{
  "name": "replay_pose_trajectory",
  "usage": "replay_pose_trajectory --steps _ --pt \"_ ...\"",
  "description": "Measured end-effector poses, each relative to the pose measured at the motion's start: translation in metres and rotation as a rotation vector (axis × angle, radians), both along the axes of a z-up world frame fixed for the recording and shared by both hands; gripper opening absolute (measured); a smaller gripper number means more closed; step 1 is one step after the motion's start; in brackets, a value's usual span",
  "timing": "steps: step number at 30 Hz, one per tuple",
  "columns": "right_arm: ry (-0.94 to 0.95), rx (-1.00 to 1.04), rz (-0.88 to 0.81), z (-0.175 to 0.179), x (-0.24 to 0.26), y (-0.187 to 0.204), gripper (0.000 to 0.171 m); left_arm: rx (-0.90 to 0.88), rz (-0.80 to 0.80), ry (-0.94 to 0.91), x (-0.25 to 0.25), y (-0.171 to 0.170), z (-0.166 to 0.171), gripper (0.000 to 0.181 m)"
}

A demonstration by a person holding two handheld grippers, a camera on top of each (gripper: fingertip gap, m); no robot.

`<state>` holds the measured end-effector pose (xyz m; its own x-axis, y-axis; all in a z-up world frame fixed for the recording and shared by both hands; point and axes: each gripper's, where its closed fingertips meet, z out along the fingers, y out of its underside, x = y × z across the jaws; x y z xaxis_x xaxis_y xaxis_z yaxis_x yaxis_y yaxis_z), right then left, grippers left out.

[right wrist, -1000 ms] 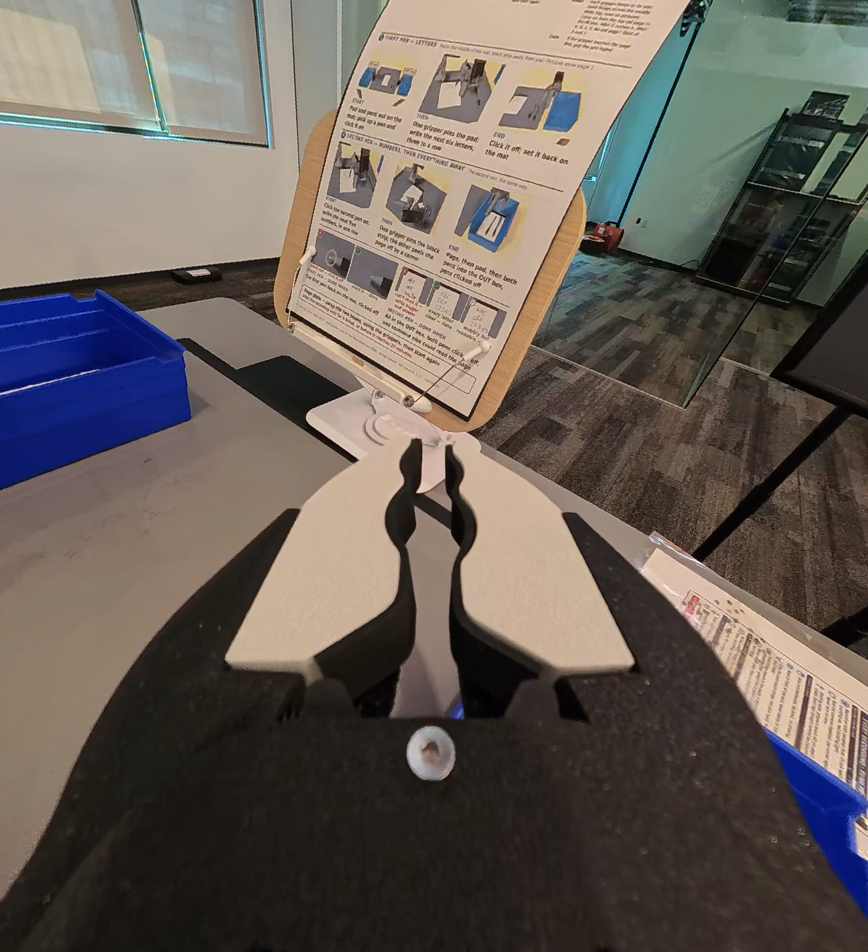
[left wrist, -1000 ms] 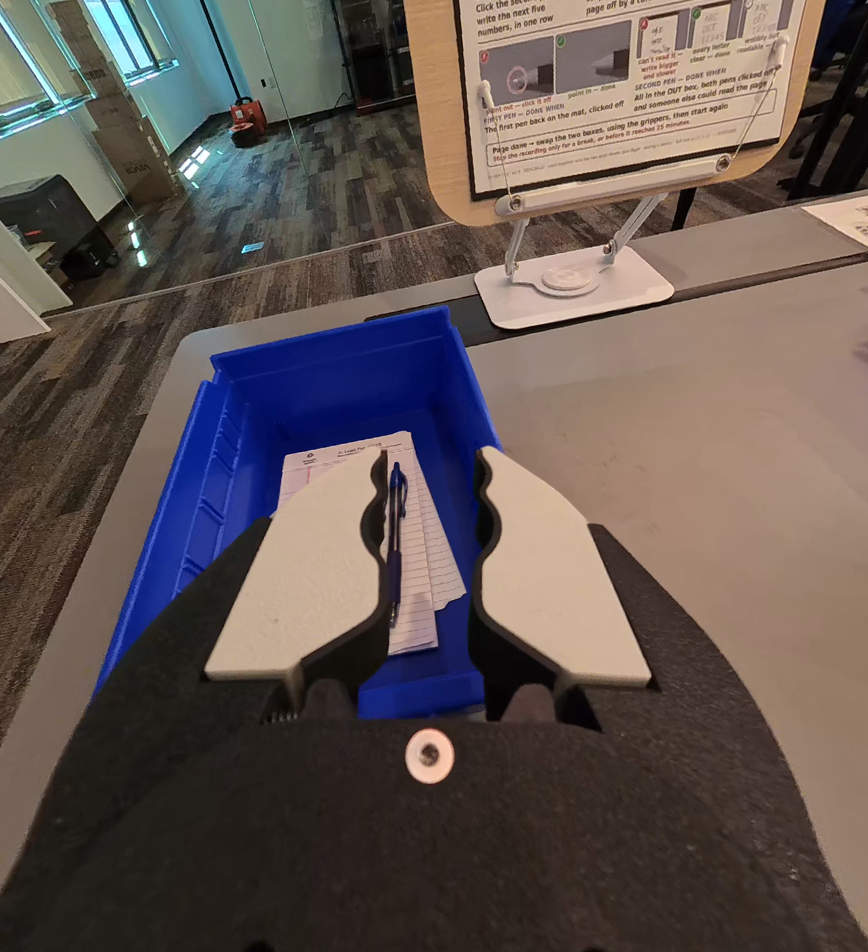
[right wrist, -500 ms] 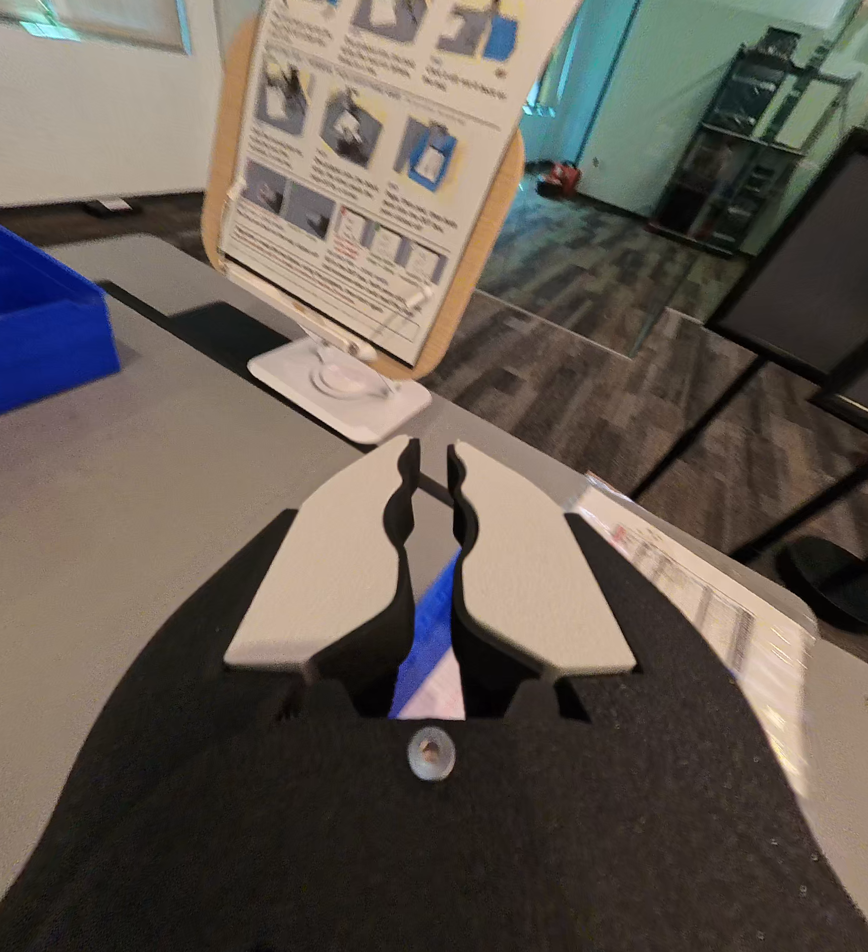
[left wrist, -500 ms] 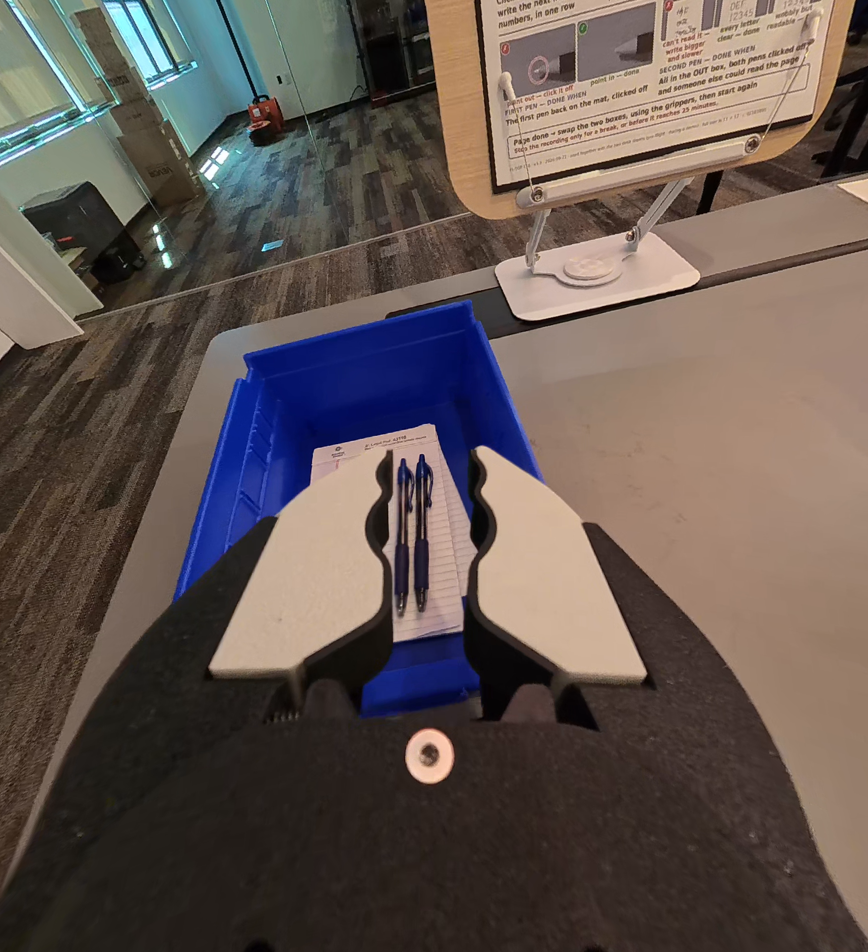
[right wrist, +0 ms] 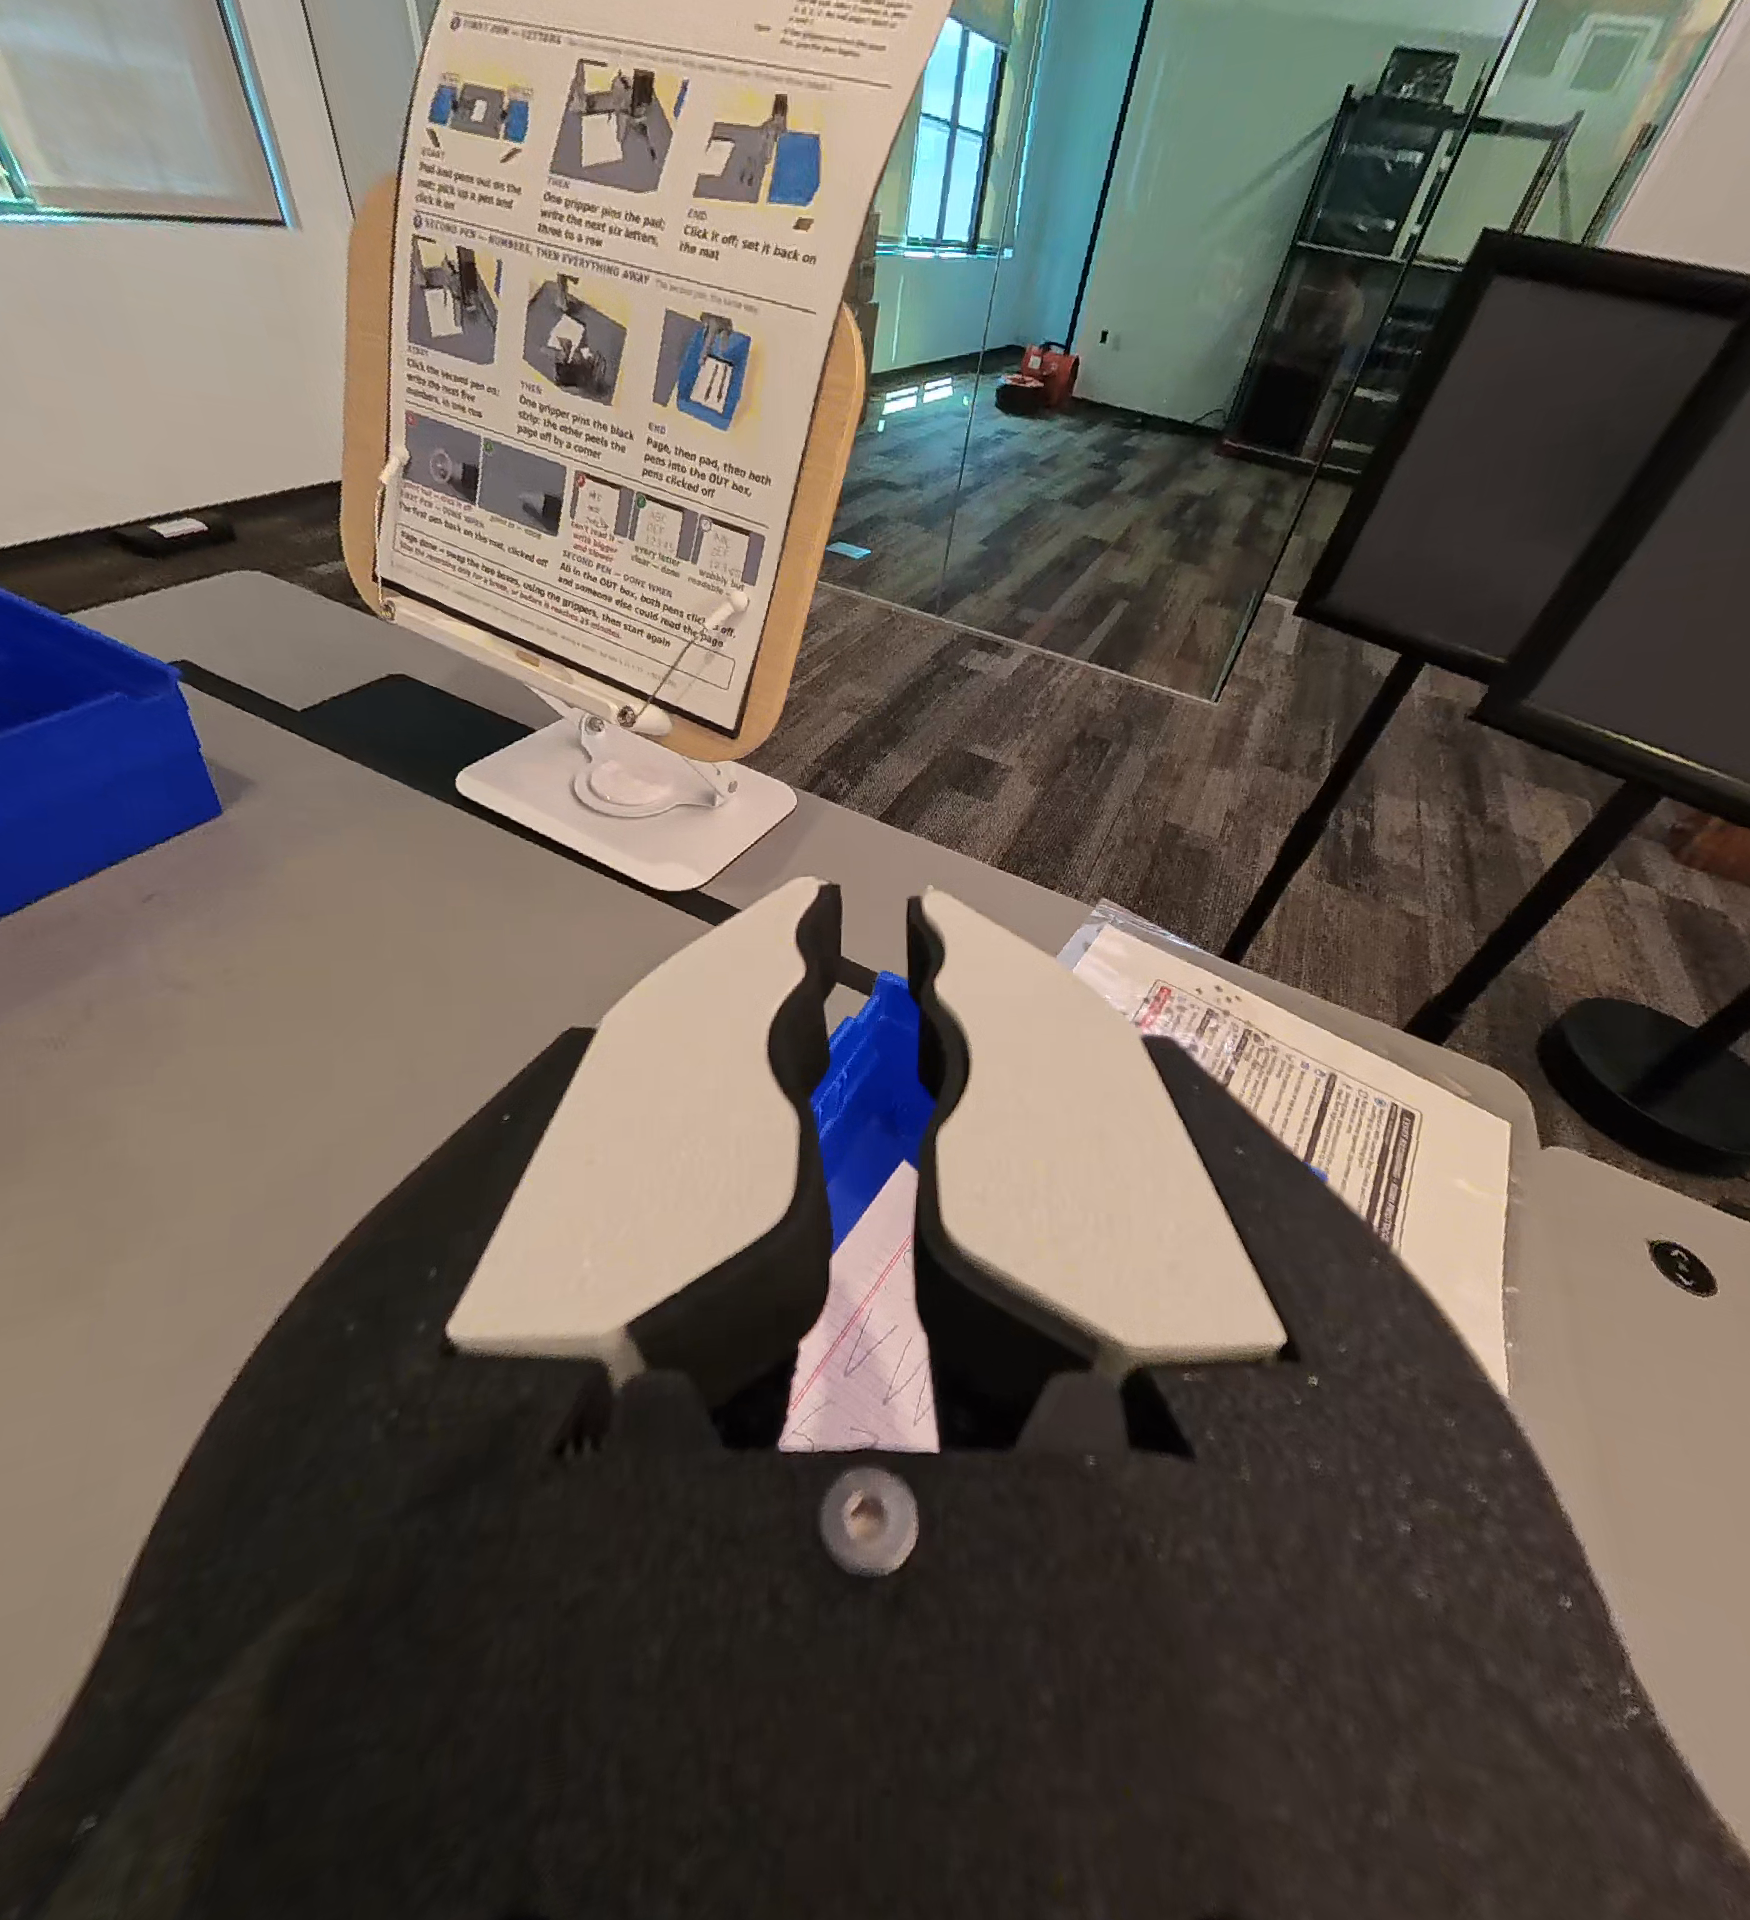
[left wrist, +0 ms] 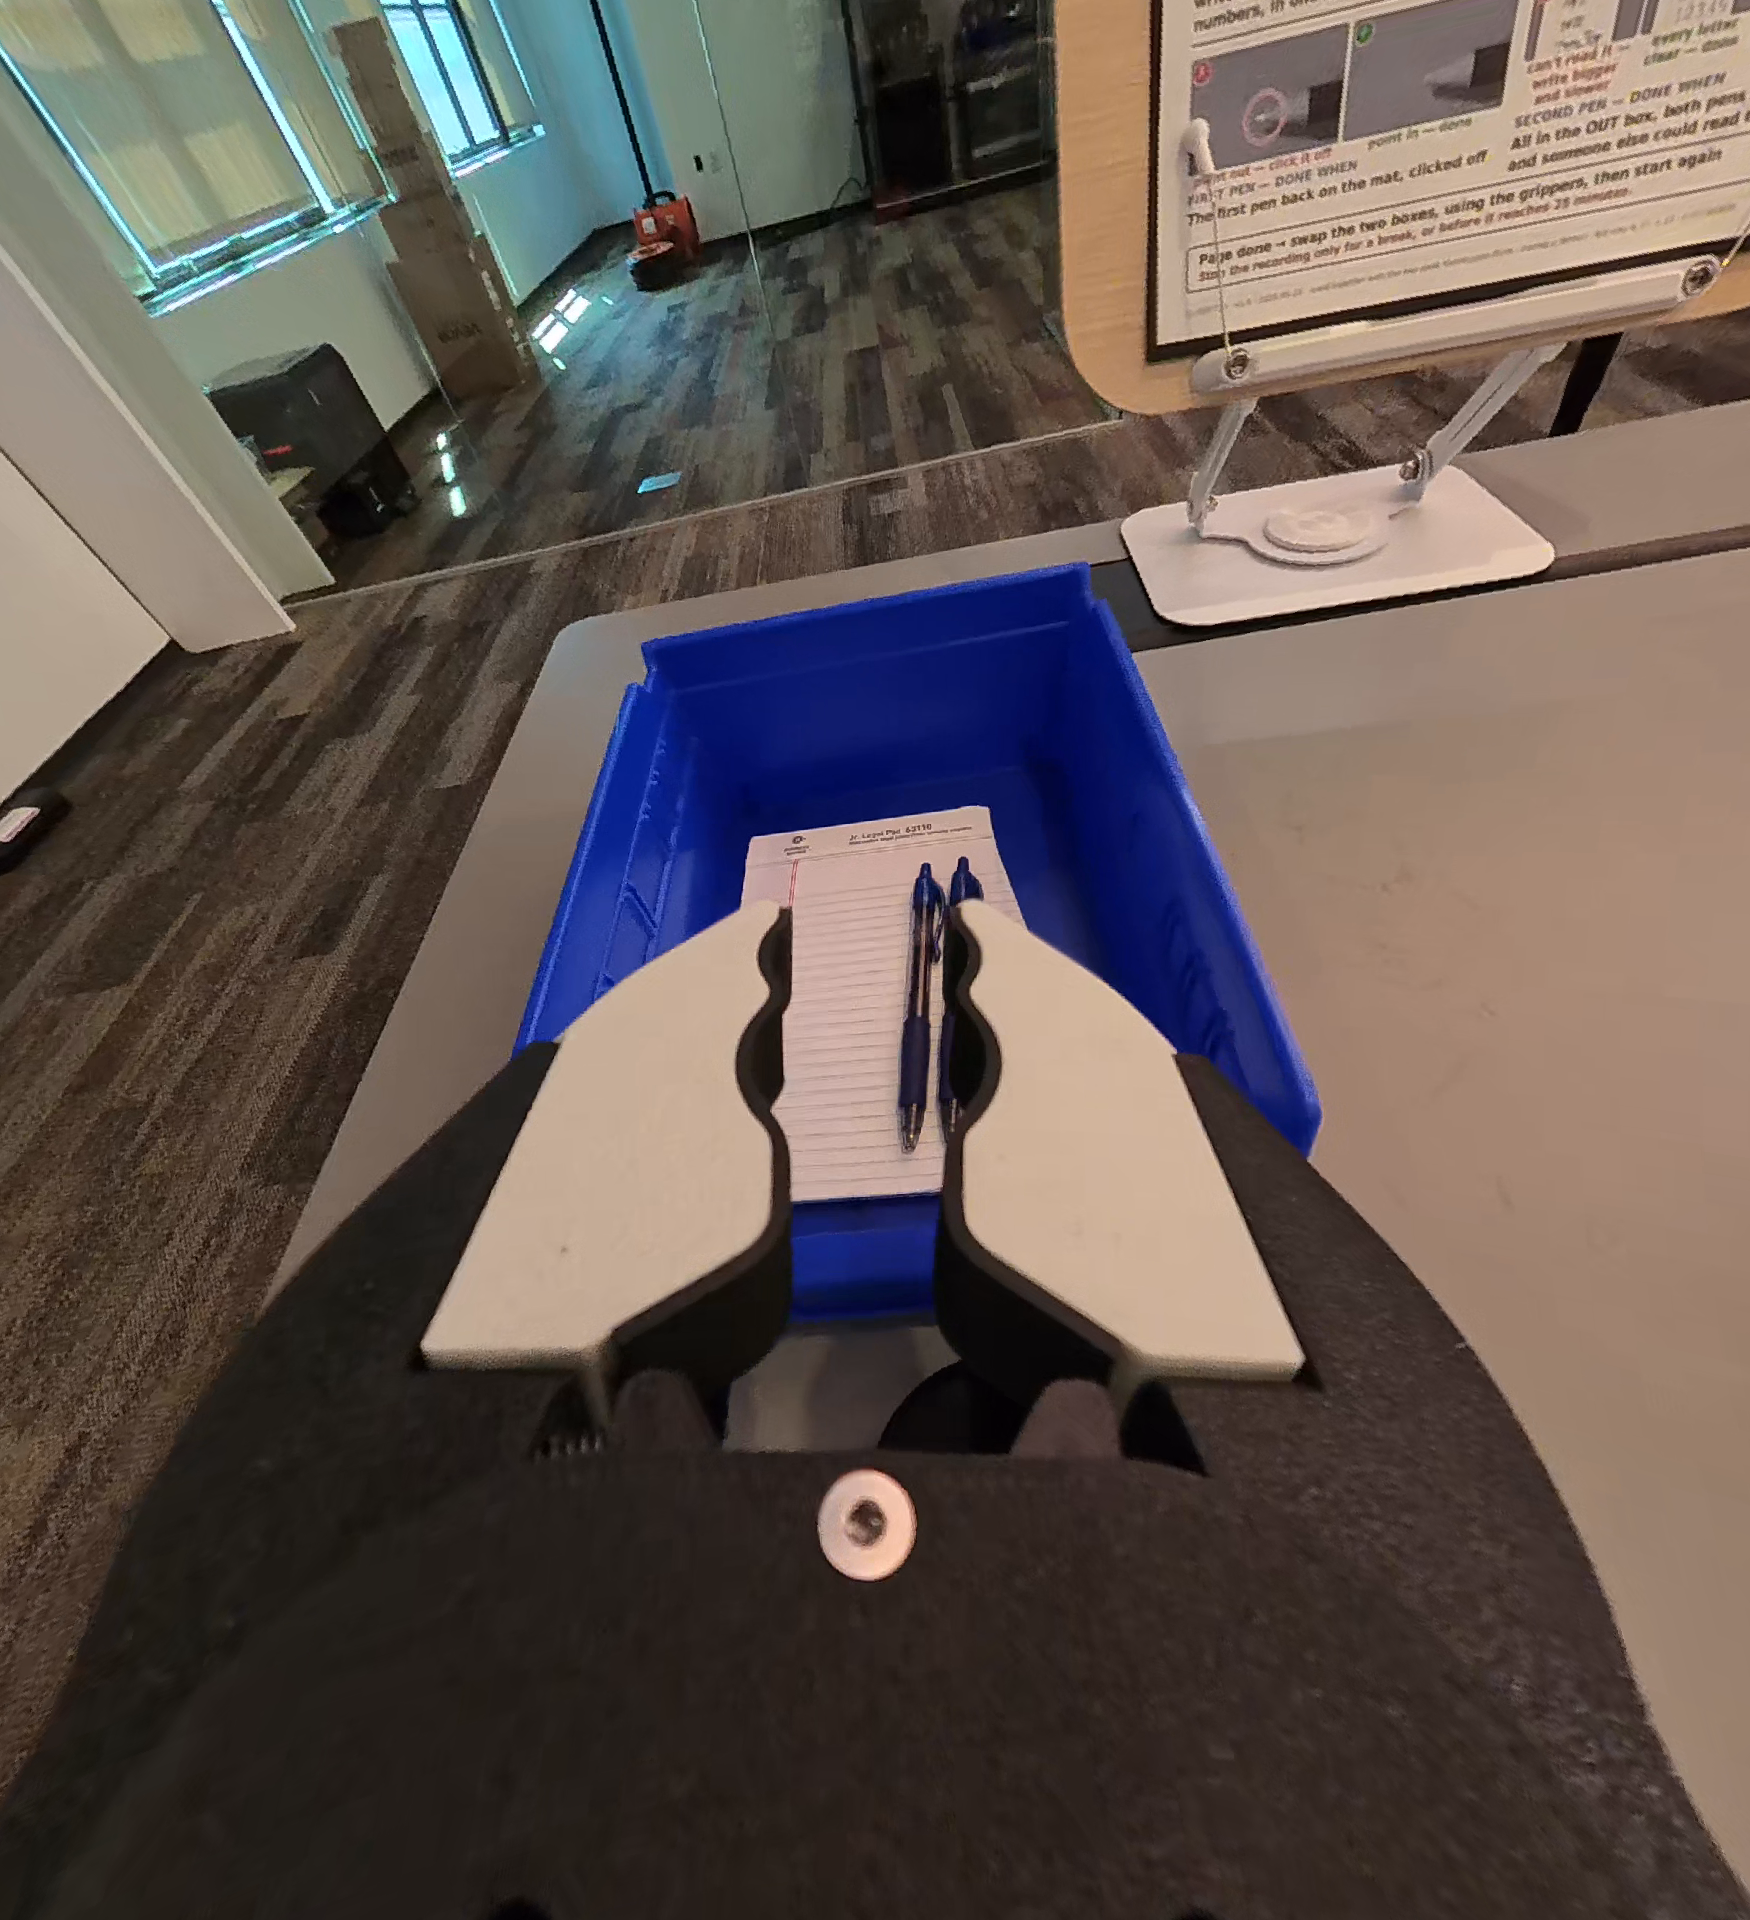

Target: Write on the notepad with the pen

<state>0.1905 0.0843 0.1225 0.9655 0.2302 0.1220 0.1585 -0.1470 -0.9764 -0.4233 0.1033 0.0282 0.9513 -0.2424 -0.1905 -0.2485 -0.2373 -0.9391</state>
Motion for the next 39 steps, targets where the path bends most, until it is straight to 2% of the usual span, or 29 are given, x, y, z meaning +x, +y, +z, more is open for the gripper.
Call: replay_pose_trajectory --steps 8,15,23,39 --pt "-0.057 -0.019 0.038 -0.004 -0.027 0.015 0.012 -0.024 0.023 -0.024 -0.012 -0.005 -0.008 0.029" --pt "-0.089 0.023 0.045 0.002 -0.043 0.022 0.022 -0.024 0.024 -0.032 -0.013 -0.007 -0.009 0.029" --pt "-0.065 0.065 0.04 0.009 -0.038 0.02 0.027 -0.04 0.015 -0.013 -0.009 -0.005 -0.013 0.029" --pt "0.008 0.069 0.08 0.01 -0.037 0.017 0.025 -0.054 0.016 0.004 -0.007 -0.008 -0.015 0.029"
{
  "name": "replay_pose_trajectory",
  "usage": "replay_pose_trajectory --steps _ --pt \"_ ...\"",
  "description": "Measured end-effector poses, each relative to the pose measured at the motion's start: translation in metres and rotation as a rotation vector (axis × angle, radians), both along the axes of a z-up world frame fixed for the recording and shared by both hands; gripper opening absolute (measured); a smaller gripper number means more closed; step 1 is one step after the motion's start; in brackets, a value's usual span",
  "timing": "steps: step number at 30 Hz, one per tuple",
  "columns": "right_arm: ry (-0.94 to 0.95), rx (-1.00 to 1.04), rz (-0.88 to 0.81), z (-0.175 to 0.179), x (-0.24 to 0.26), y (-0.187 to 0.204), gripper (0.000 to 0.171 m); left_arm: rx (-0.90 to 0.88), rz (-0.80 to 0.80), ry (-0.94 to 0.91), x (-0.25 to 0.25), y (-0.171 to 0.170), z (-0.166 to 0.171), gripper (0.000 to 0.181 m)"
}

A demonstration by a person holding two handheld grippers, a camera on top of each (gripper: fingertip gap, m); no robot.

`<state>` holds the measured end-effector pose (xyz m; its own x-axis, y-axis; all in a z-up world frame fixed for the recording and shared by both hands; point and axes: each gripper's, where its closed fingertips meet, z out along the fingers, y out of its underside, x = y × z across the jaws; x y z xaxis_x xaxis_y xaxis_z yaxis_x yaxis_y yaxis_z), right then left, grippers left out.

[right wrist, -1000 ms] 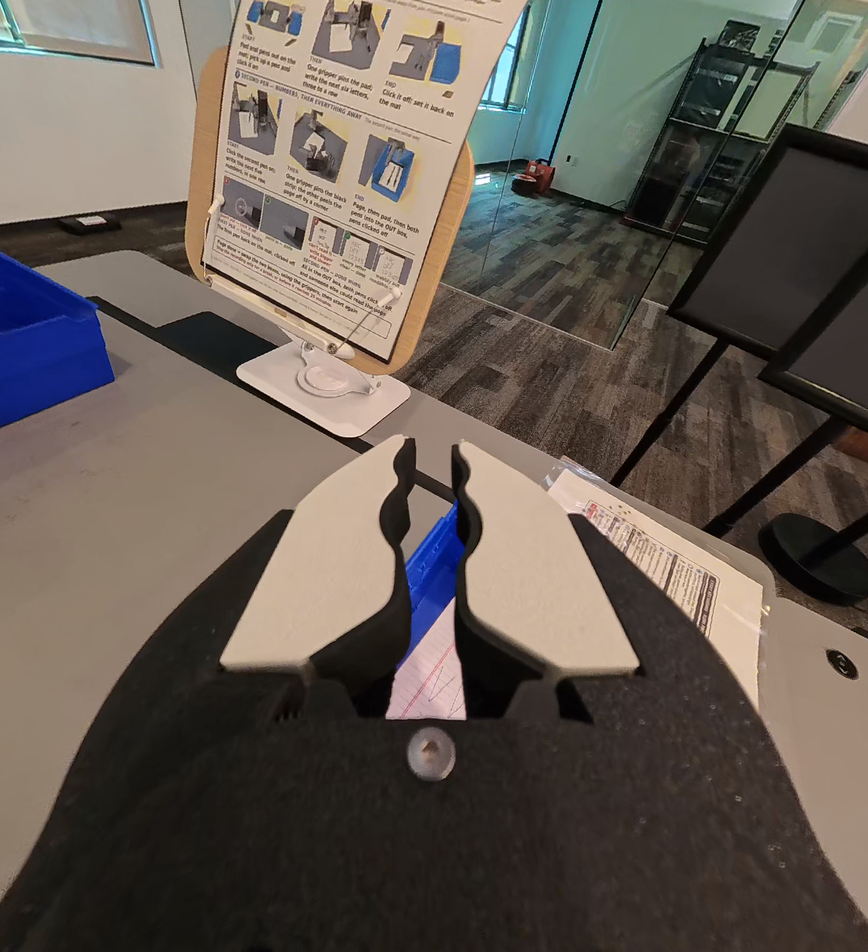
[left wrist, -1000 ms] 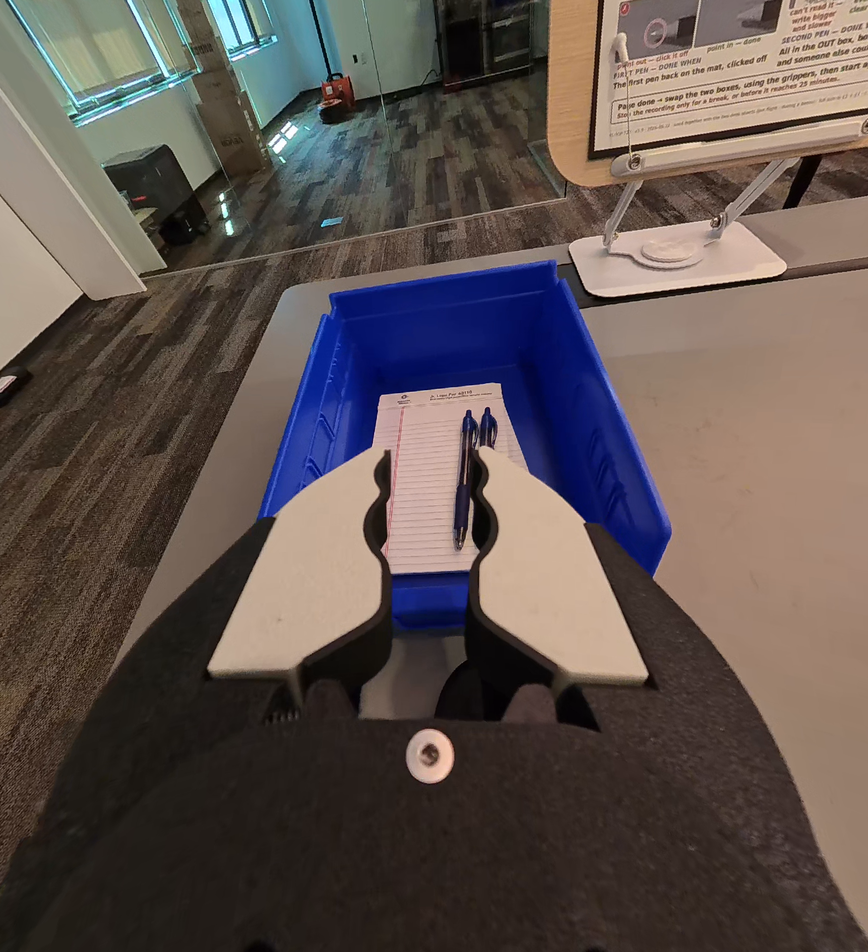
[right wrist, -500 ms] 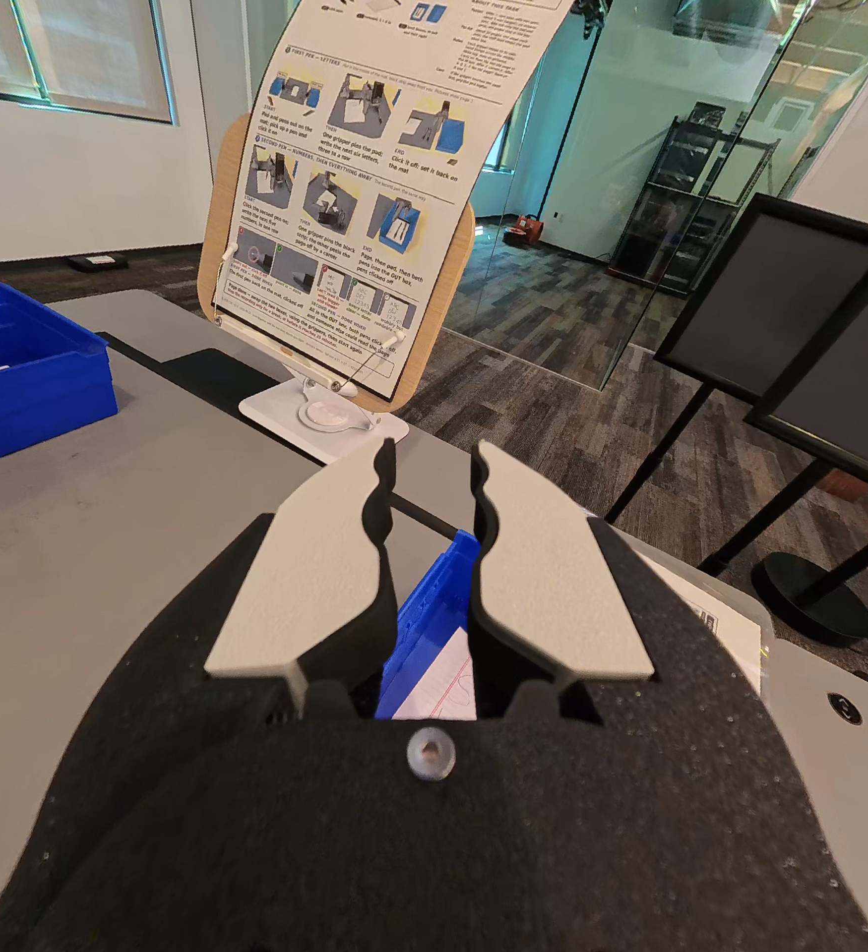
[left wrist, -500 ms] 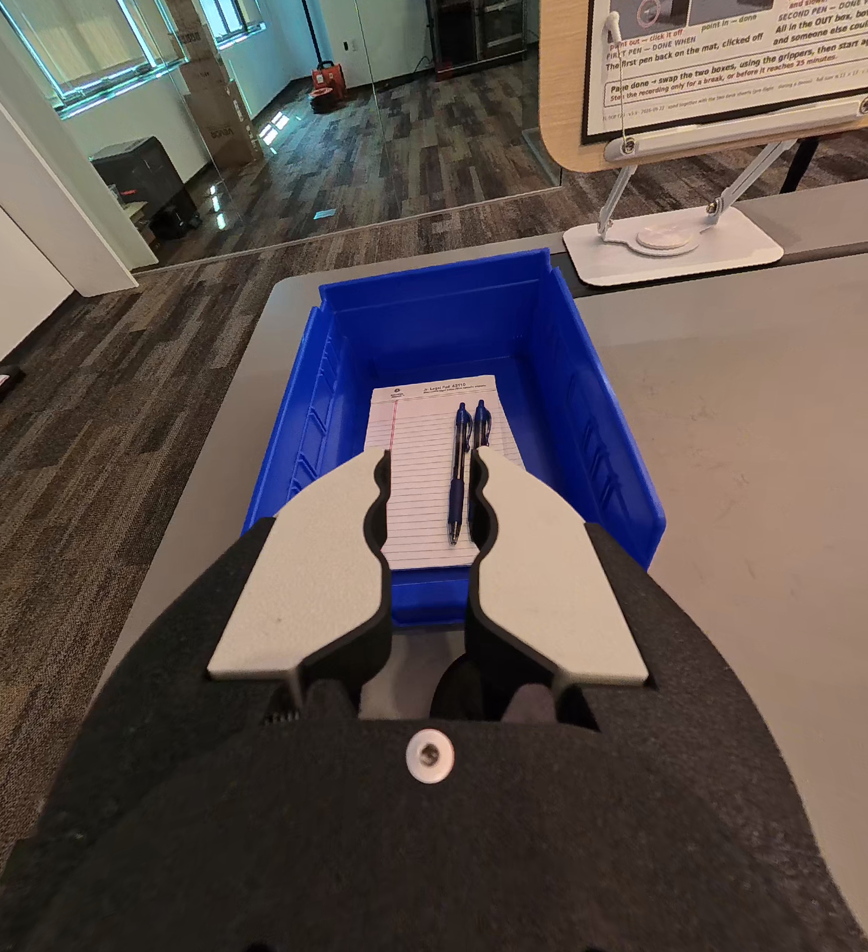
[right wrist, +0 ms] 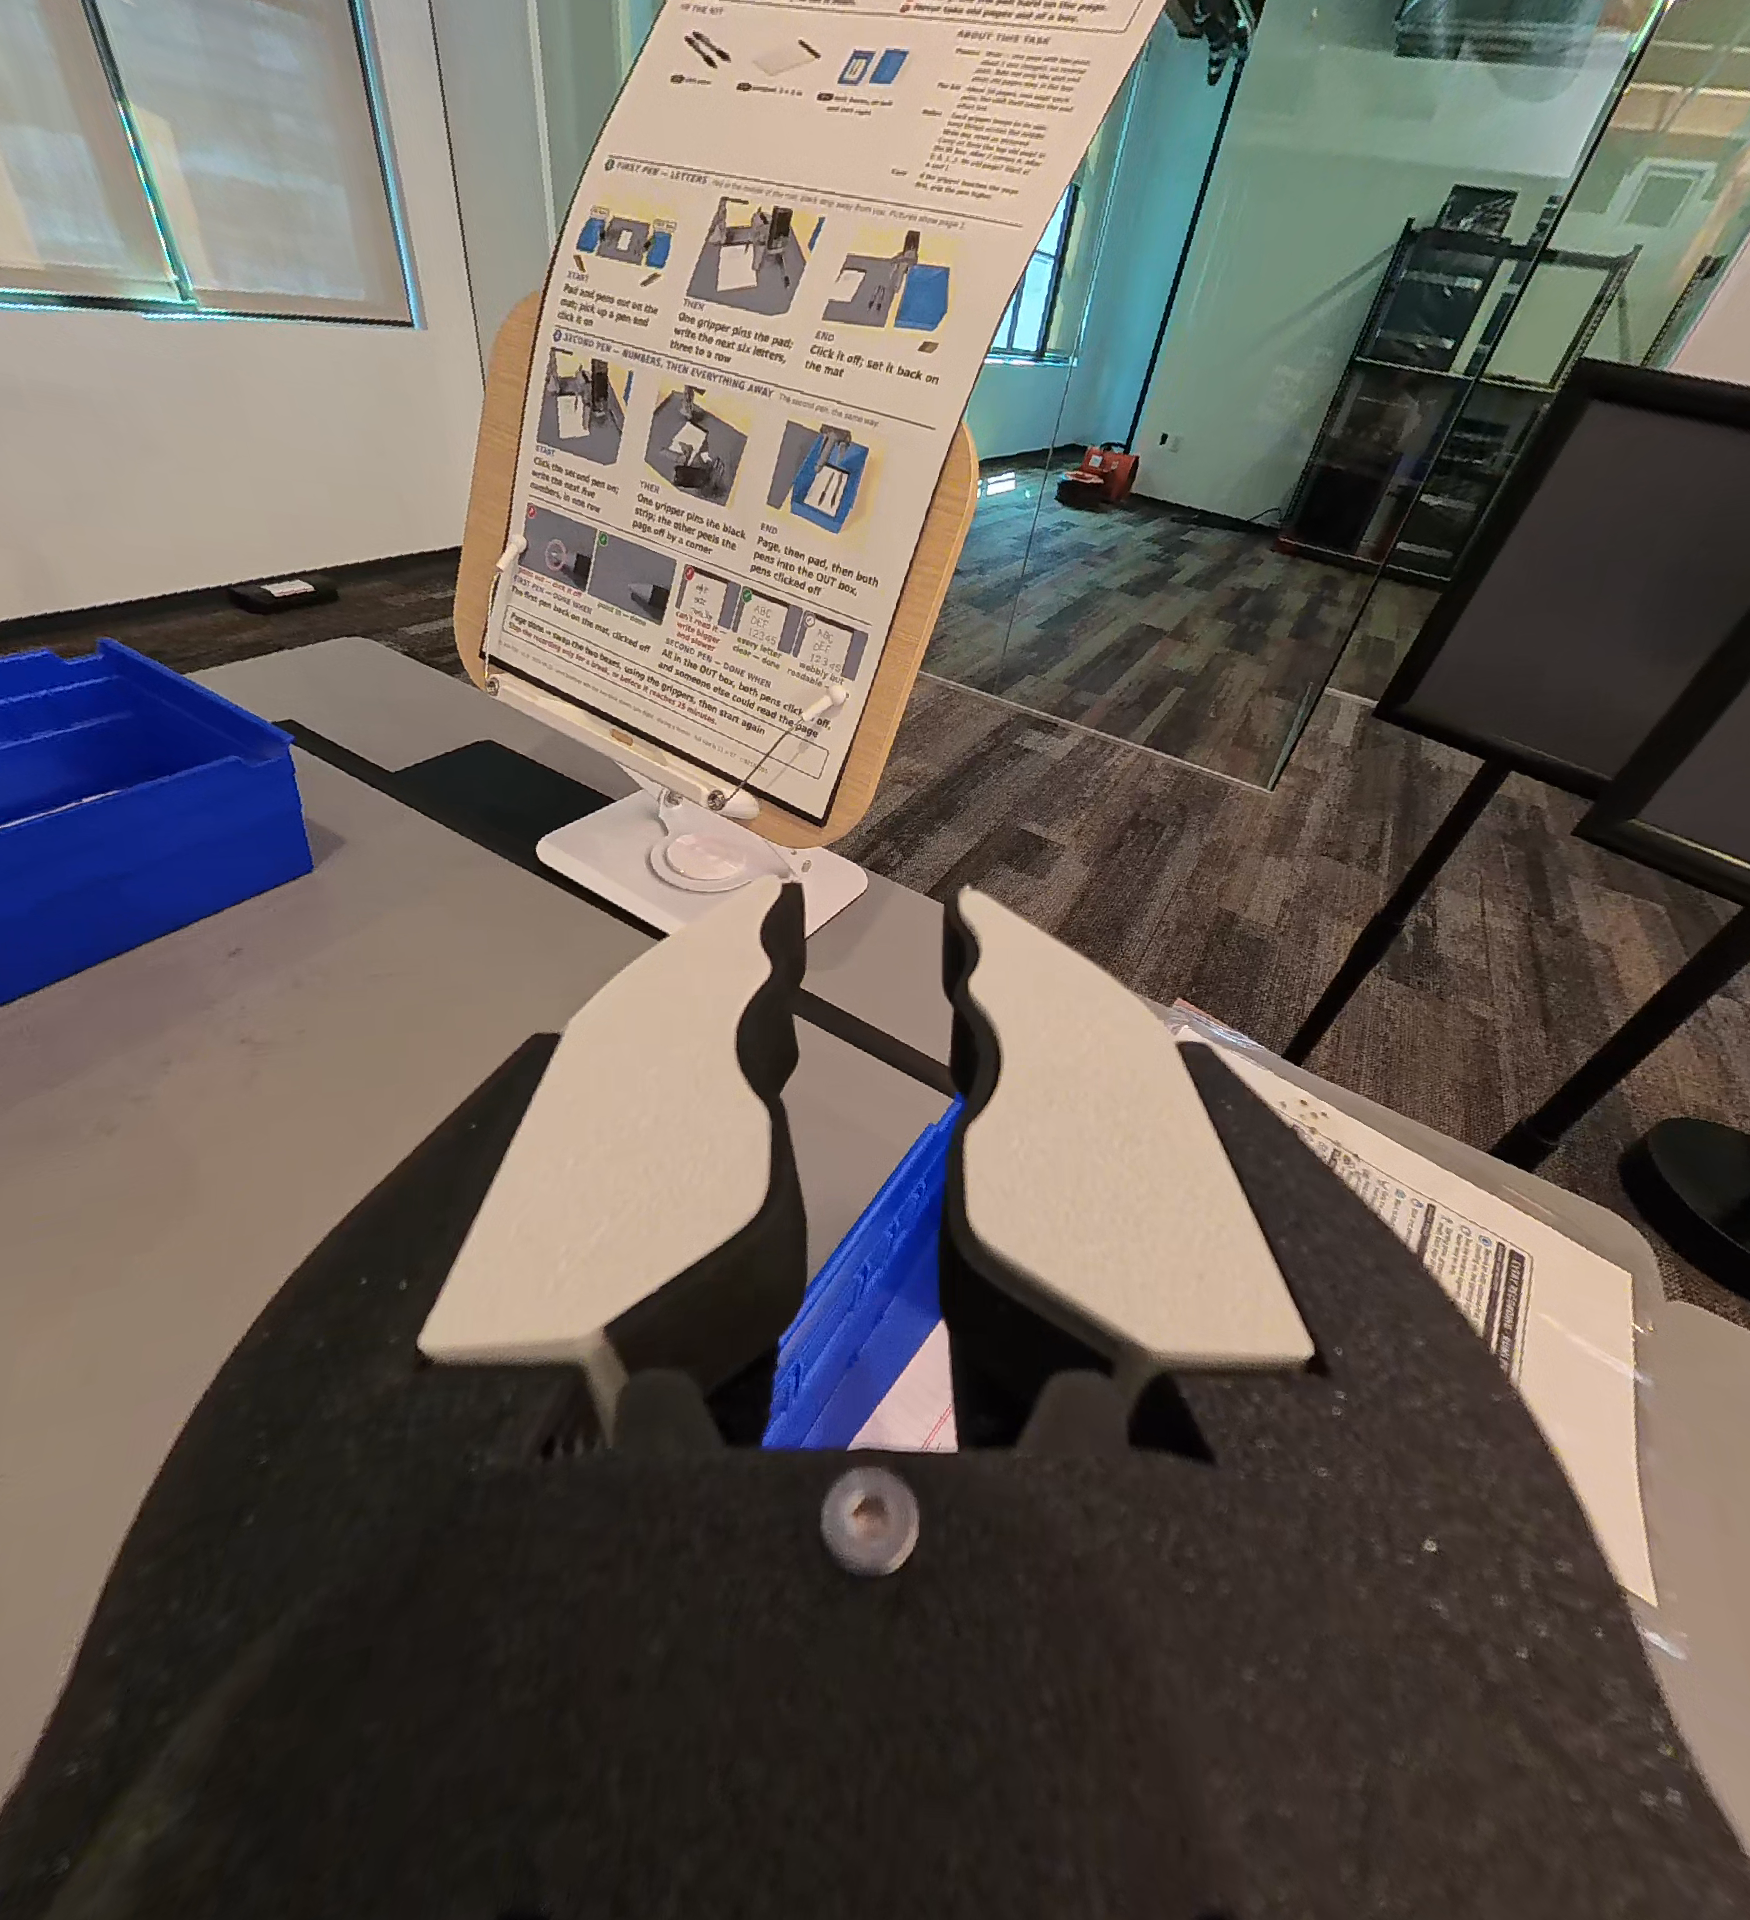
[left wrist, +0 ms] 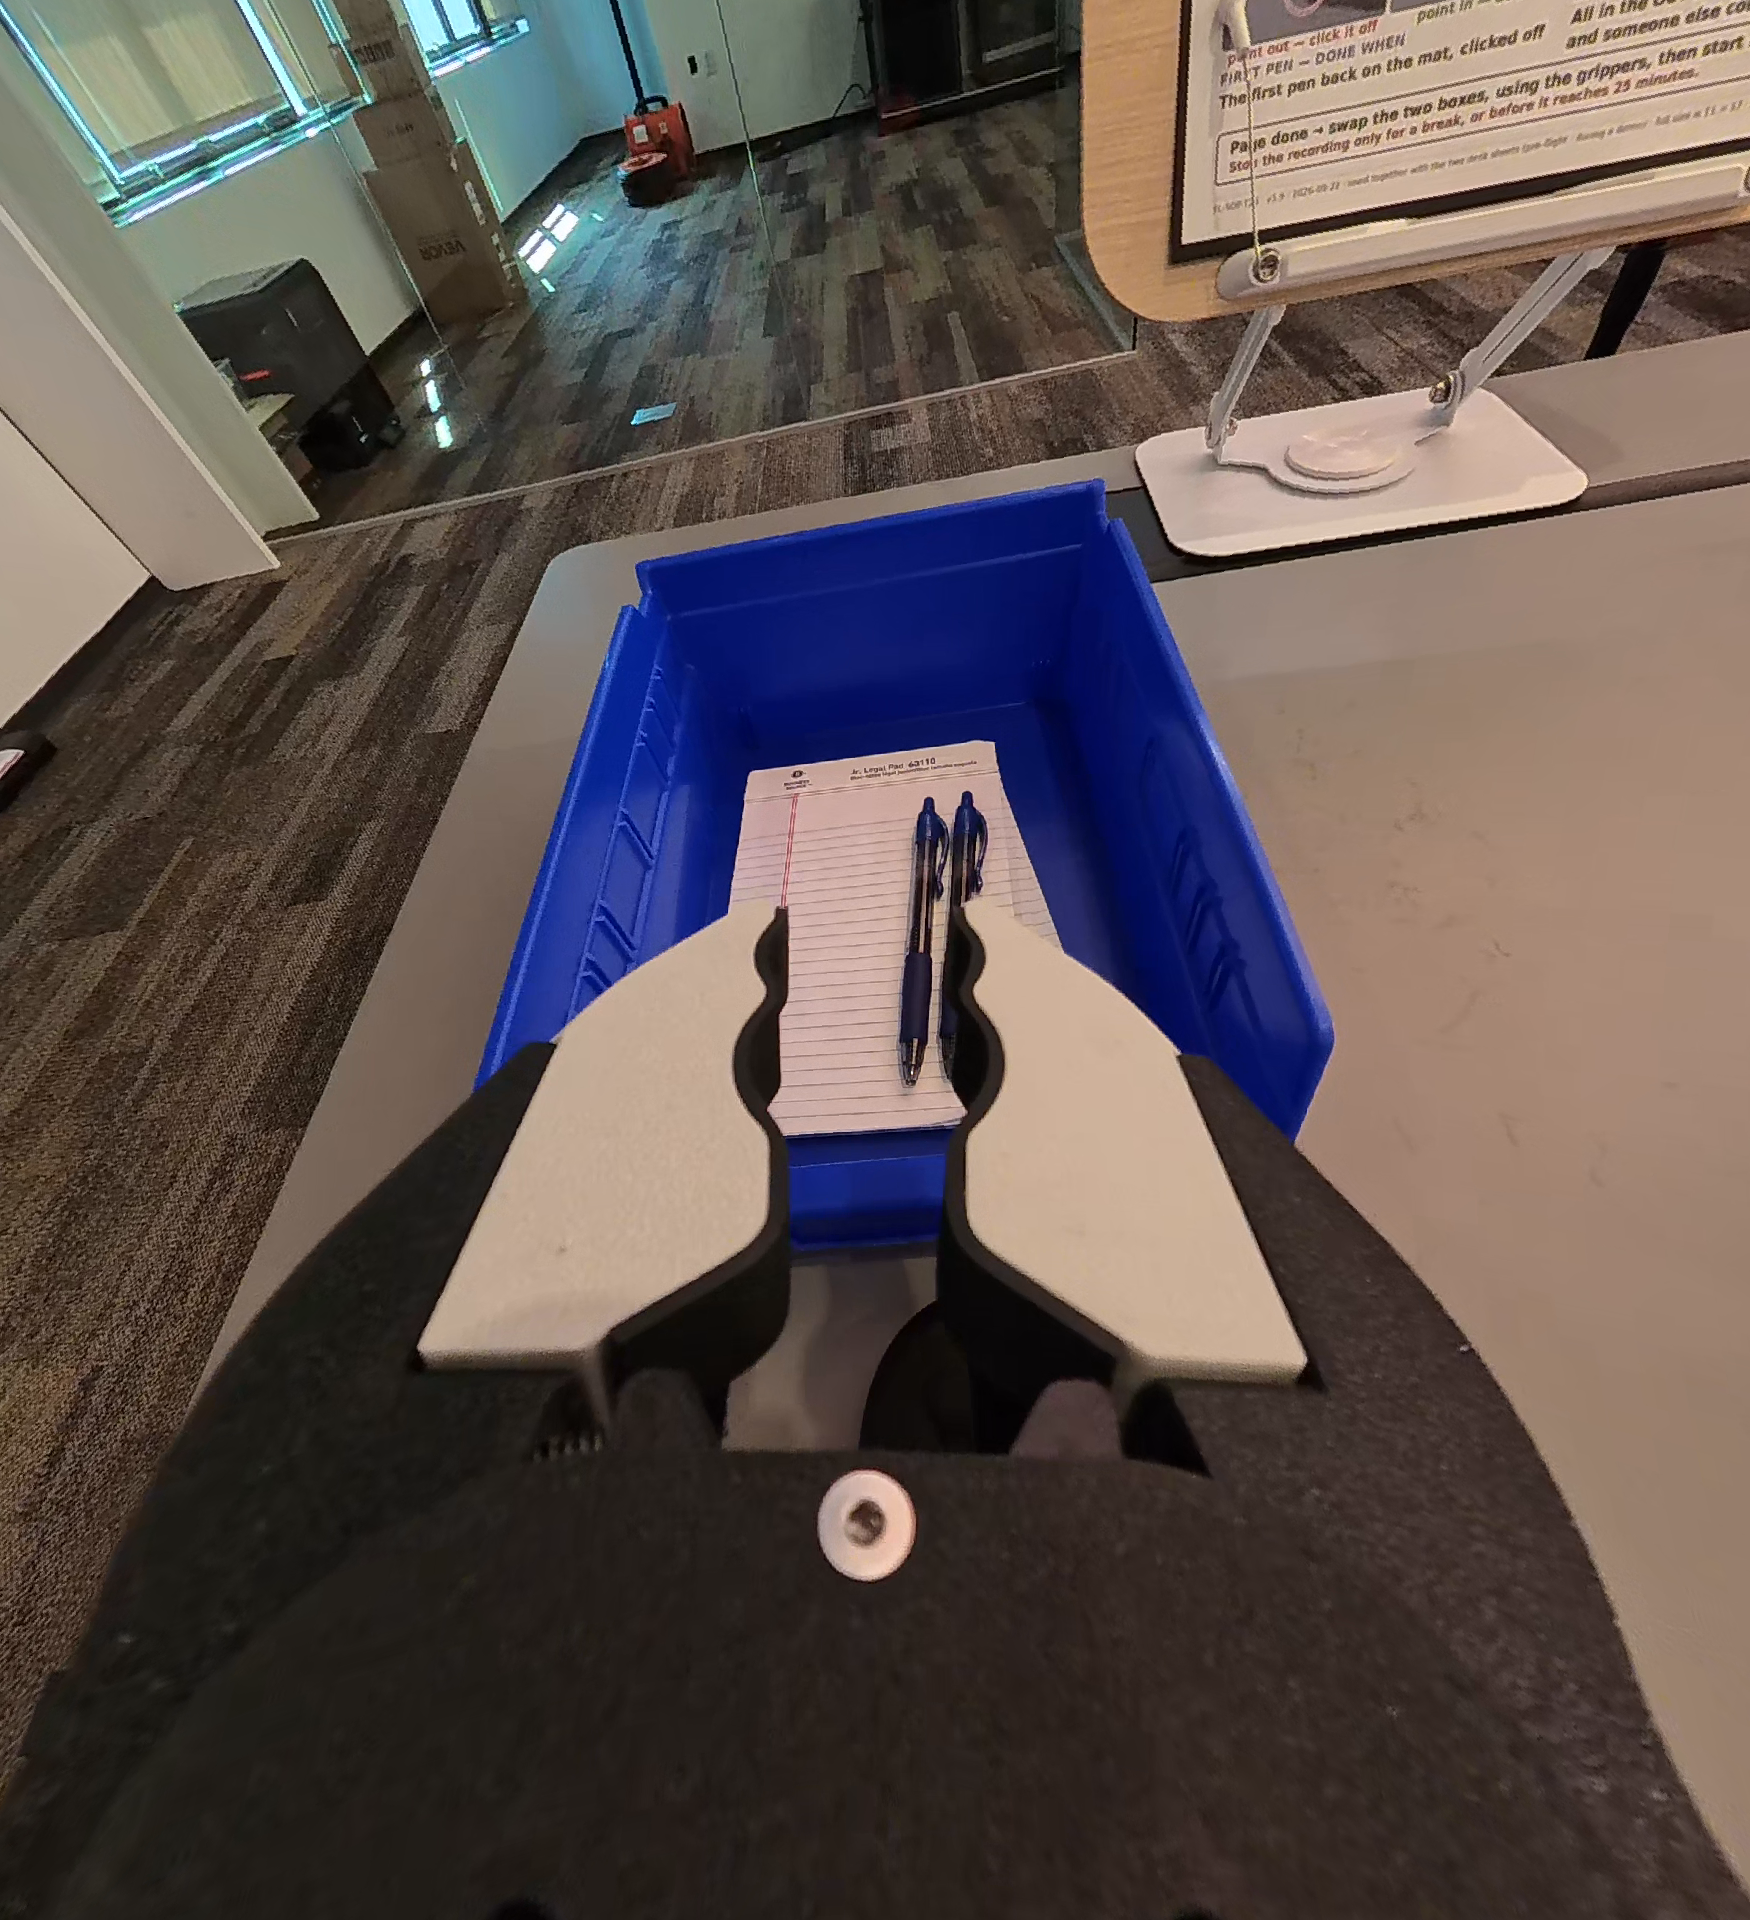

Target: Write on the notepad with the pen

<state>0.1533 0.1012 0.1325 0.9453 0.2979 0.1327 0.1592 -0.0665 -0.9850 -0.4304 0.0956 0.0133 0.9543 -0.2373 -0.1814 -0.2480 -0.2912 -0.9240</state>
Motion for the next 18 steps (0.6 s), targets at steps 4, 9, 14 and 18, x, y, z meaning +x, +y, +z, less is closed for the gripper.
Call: replay_pose_trajectory --steps 4,9,14,18 --pt "0.007 -0.006 0.008 -0.001 -0.001 0.0 0.023 0.0 0.002 -0.003 -0.001 -0.001 0.0 0.029" --pt "0.033 0.002 0.022 0.002 -0.002 -0.001 0.021 -0.006 0.007 -0.002 -0.002 -0.001 -0.001 0.029" --pt "0.022 0.021 0.015 0.004 0.0 -0.002 0.021 -0.017 0.002 -0.006 -0.002 0.0 -0.003 0.029" --pt "0.008 0.013 0.016 0.002 0.0 -0.001 0.021 -0.047 -0.057 0.028 0.005 0.017 -0.003 0.029"
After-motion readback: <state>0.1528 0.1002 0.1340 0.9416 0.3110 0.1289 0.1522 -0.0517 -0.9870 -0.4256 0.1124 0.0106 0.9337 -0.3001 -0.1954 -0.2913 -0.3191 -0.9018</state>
